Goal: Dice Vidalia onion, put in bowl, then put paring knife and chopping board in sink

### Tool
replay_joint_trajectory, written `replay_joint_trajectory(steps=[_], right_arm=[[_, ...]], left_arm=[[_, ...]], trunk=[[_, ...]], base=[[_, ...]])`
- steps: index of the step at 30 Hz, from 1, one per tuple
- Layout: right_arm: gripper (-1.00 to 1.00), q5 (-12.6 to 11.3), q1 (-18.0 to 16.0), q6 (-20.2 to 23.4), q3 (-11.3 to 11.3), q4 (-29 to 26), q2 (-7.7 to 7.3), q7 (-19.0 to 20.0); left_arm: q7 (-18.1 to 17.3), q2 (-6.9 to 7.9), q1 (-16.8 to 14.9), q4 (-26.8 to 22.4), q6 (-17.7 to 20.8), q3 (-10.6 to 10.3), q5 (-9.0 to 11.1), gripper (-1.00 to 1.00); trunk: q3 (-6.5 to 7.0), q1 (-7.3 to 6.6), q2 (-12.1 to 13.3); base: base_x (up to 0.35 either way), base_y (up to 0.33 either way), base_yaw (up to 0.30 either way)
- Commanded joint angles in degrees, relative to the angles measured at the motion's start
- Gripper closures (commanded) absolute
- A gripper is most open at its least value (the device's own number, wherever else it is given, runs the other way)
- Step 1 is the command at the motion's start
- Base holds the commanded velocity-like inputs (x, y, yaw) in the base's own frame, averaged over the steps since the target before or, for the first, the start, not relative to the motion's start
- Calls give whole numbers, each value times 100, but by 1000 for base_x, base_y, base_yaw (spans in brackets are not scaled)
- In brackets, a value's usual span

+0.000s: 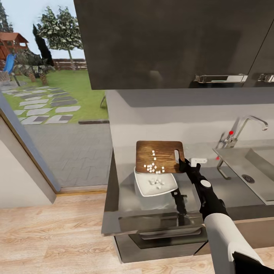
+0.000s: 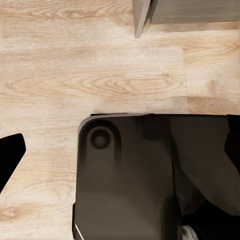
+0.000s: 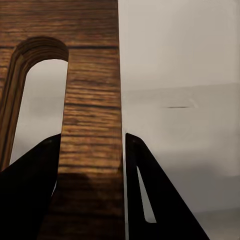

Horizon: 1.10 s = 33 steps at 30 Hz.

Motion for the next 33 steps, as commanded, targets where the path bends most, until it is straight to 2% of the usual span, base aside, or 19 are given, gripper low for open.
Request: replay_joint_trajectory(steps=[1,5,17,33], right_arm=[[100,58,-9,-25,-46,2,11,51],[100,56,-7,-60,-51,84,11,51],[100,58,-8,-653,-63,466,2,43],[100,58,-9,-710,-84,462,-7,42]], left_arm=[[26,3,1,-11,-10,-48,41,-100],[23,3,1,-14,-11,-48,41,-100],[25,3,1,-10,-11,-47,41,-100],[24,3,1,-9,-10,-45,43,-100]], trunk=[[-10,3,-11],[-10,3,-11],[-10,3,-11],[-10,3,-11]], base=[[0,0,0],[0,0,0],[0,0,0],[0,0,0]])
